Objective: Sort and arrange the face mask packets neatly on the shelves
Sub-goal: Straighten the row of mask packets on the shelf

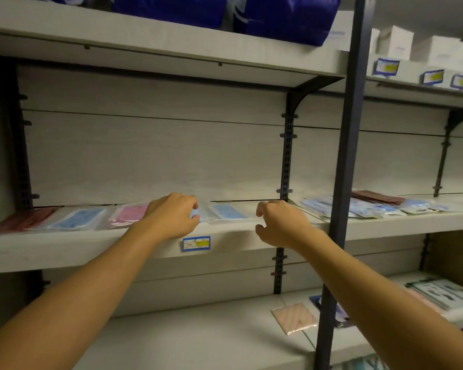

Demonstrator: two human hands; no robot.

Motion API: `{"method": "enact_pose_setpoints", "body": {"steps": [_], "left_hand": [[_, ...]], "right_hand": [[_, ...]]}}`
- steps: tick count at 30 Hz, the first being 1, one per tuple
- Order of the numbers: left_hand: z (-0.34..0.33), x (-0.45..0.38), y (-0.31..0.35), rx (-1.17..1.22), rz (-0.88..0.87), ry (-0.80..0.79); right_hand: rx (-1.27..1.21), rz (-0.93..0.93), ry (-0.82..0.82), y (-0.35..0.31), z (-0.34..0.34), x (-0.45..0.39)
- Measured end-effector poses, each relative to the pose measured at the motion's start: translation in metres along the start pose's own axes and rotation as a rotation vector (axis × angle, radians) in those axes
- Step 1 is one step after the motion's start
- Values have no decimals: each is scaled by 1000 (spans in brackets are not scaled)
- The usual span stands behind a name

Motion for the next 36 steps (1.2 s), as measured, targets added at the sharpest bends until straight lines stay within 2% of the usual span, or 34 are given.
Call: {"method": "enact_pose_setpoints", "body": {"steps": [6,12,18,26,36], "left_hand": [[-10,5,44,-71,-75,23],[-16,-19,77,-58,-69,76],[-16,-51,103,-67,-69,100],[-12,-73,144,-86,-51,62],[-2,-62,206,-86,26,20]], "right_hand": [[-28,15,-14,36,-6,6],[21,58,64,69,-3,-9],[41,90,61,96,-13,-23],[-6,110,50,135,-8,-29],[-57,188,33,176,9,-6]]}}
Point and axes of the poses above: each hand's wrist, its own x-axis away from the middle knuckle, its own z-axis out of the back of the hand, y = z × x, the point moved 1 cm from there along -x, towards the middle knuckle, and after that the axes turned 7 degrees about -x, right-handed, at the moved point
